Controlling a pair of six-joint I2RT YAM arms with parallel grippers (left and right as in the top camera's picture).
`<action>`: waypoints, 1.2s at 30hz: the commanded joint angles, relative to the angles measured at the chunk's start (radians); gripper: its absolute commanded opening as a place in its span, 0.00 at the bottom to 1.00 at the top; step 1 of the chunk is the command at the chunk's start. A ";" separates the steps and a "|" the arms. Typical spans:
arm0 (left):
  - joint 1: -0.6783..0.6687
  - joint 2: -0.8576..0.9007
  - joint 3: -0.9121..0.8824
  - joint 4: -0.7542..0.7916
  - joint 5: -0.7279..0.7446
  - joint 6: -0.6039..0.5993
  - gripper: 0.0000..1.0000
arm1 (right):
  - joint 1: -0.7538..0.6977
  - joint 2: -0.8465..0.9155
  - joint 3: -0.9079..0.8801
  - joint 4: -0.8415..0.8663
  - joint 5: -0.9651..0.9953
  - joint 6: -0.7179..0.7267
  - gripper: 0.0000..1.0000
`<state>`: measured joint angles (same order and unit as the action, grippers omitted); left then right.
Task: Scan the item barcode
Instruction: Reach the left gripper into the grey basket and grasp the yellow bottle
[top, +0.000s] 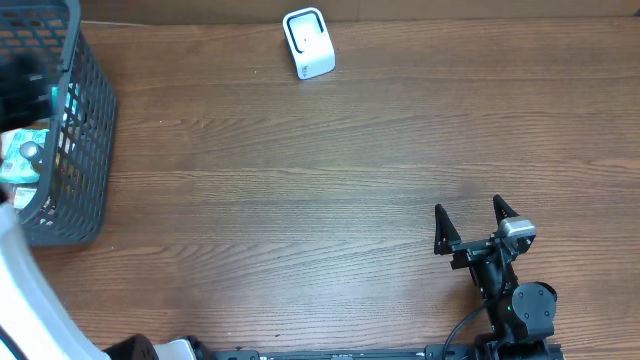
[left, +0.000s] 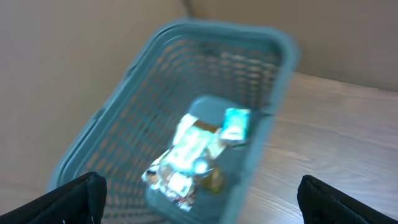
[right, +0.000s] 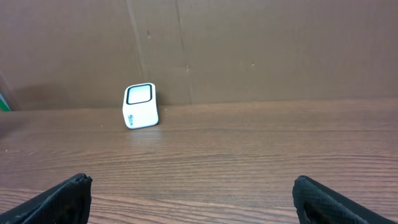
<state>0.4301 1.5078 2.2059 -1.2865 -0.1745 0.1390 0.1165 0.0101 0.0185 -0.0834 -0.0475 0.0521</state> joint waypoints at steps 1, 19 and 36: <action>0.170 0.054 0.014 0.003 0.160 0.030 1.00 | -0.006 -0.007 -0.011 0.002 0.001 -0.004 1.00; 0.322 0.450 0.014 -0.108 0.280 0.048 1.00 | -0.006 -0.007 -0.011 0.002 0.001 -0.004 1.00; 0.232 0.683 -0.012 -0.120 0.321 0.116 1.00 | -0.006 -0.007 -0.011 0.003 0.001 -0.004 1.00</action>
<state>0.6685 2.1574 2.1975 -1.4017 0.1276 0.2142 0.1165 0.0101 0.0185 -0.0834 -0.0479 0.0521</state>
